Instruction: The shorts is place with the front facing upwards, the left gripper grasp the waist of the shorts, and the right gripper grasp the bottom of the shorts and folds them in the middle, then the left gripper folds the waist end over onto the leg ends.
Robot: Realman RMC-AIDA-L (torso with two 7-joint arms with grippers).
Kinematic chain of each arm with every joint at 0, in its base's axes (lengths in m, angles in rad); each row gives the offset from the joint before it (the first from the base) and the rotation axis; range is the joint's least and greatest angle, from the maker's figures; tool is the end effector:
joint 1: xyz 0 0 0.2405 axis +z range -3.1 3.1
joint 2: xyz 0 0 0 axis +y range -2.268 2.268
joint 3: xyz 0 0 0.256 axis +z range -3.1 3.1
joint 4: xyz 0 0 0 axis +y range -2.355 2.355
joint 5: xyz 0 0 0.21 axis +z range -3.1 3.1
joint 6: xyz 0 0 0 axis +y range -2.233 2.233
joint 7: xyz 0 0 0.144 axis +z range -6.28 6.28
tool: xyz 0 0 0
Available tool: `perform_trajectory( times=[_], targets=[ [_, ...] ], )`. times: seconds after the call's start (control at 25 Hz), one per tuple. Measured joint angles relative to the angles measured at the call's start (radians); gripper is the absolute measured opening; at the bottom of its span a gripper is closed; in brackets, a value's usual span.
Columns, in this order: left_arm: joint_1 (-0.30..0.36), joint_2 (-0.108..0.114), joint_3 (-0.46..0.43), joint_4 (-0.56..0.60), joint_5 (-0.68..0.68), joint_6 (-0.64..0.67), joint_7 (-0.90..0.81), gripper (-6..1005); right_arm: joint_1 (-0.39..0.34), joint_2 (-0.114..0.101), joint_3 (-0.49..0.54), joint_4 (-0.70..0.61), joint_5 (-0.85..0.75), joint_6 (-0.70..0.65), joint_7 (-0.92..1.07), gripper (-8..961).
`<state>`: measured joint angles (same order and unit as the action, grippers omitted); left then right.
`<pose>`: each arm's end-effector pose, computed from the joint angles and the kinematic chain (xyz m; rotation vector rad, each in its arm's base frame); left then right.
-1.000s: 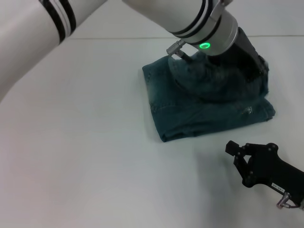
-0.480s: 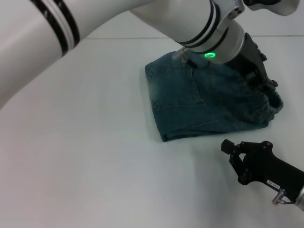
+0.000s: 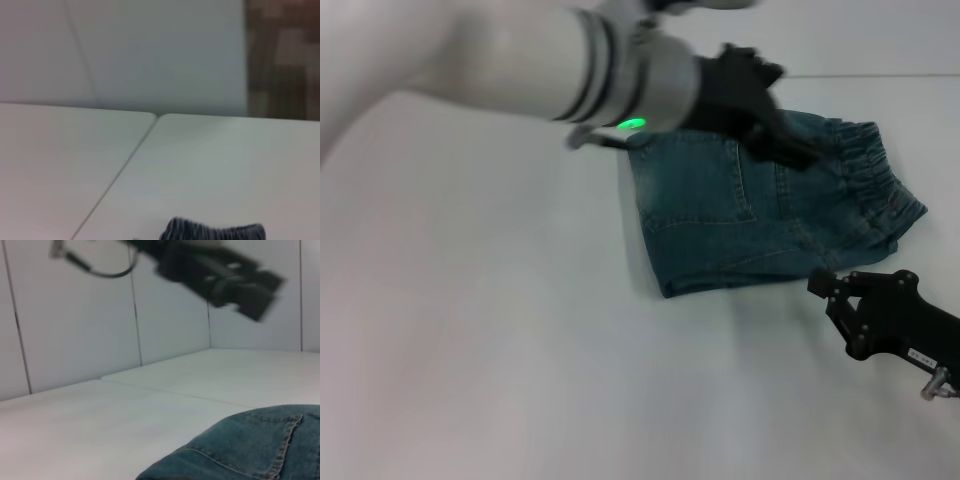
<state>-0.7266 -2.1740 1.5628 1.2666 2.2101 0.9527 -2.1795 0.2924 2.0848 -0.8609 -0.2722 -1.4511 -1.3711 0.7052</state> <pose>-0.0412 0.3841 -0.0683 -2.7090 -0.1592 -0.2594 0.3320 0.2590 -0.0430 -2.3112 0.5318 0.7653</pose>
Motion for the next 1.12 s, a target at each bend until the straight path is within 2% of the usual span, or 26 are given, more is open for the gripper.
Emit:
perform_trajectory(
  times=[0.12,0.24,0.36,0.48,0.72,0.84,0.92,1.12],
  targets=[
    [0.096,-0.001,-0.09,0.012,-0.101,0.054,0.093,890,-0.013,0.0,0.004,-0.083,-0.043,0.0,0.081,-2],
    [0.174,-0.001,-0.209,-0.032,-0.243,0.145,0.255,923,-0.028,-0.002,0.005,-0.162,-0.085,-0.006,0.159,-2],
    [0.248,0.002,-0.349,-0.138,-0.386,0.249,0.431,934,-0.037,-0.01,0.005,-0.219,-0.13,-0.023,0.228,0],
    [0.304,0.006,-0.476,-0.255,-0.45,0.328,0.586,934,-0.049,-0.013,0.007,-0.265,-0.182,-0.067,0.28,3],
    [0.406,0.019,-0.789,-0.485,-0.453,0.538,0.882,934,-0.086,-0.013,0.077,-0.354,-0.276,-0.16,0.365,245],
    [0.465,0.03,-0.887,-0.527,-0.431,0.617,0.961,934,-0.106,-0.012,0.157,-0.408,-0.341,-0.238,0.4,367],
    [0.515,0.033,-0.93,-0.531,-0.424,0.655,0.993,934,-0.123,-0.009,0.231,-0.441,-0.381,-0.302,0.405,436],
    [0.591,0.049,-0.958,-0.523,-0.39,0.732,1.009,934,-0.153,-0.007,0.407,-0.513,-0.47,-0.425,0.407,575]
  ],
)
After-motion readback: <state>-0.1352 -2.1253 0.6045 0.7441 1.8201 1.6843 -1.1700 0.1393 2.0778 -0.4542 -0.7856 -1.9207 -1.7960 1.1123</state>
